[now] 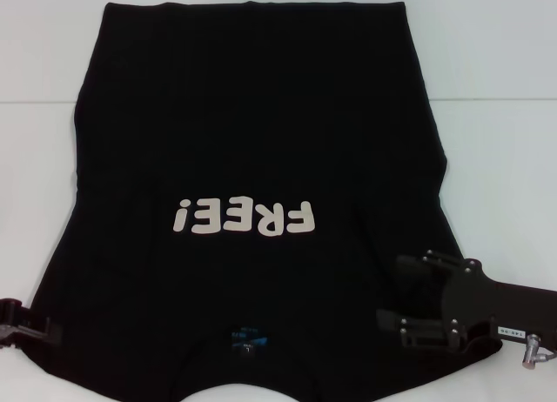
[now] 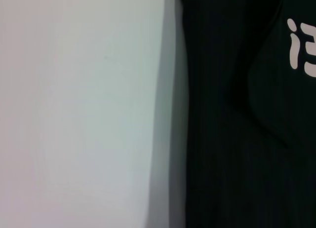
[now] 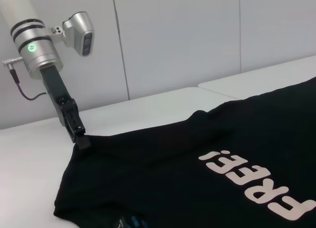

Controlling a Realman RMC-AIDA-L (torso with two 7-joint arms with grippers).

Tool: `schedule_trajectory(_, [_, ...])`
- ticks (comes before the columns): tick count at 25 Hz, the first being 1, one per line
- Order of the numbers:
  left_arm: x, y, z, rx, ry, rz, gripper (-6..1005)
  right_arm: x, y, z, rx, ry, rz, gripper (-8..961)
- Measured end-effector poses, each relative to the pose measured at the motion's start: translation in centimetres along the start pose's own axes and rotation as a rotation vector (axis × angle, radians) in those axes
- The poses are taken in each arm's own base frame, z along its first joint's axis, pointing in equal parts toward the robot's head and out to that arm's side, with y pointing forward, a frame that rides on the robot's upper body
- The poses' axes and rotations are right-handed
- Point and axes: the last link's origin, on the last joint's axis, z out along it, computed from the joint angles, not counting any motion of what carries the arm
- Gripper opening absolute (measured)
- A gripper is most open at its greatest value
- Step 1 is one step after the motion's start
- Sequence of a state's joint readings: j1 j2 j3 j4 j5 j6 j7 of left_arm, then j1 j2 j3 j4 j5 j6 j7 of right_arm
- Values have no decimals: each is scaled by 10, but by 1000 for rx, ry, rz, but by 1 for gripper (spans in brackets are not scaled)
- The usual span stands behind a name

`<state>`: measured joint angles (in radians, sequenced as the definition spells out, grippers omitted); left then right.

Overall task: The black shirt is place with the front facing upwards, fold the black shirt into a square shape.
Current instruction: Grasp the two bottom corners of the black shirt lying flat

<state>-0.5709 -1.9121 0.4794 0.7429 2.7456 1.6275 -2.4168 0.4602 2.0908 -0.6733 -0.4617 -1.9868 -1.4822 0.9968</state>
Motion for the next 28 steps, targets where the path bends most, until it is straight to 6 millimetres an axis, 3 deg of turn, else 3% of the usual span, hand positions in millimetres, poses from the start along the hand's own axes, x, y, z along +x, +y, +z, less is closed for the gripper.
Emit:
schedule_trajectory(5, [-1, -1, 0, -1, 6, 7, 588, 0, 0, 0, -1, -1, 0, 916])
schedule_trajectory(11, [-1, -1, 0, -6, 7, 25, 360, 0, 0, 0, -3, -2, 21, 915])
schedule_trajectory(13, [-1, -1, -1, -12, 17, 18, 147, -1, 0, -1, -2, -1, 28, 915])
schedule_trajectory(20, [-1, 3, -7, -74, 43, 23, 48, -9, -14, -12, 36, 7, 145, 914])
schedule_trajectory(28, [-1, 5, -12, -92, 33, 41, 48, -53, -64, -67, 147, 180, 570, 910])
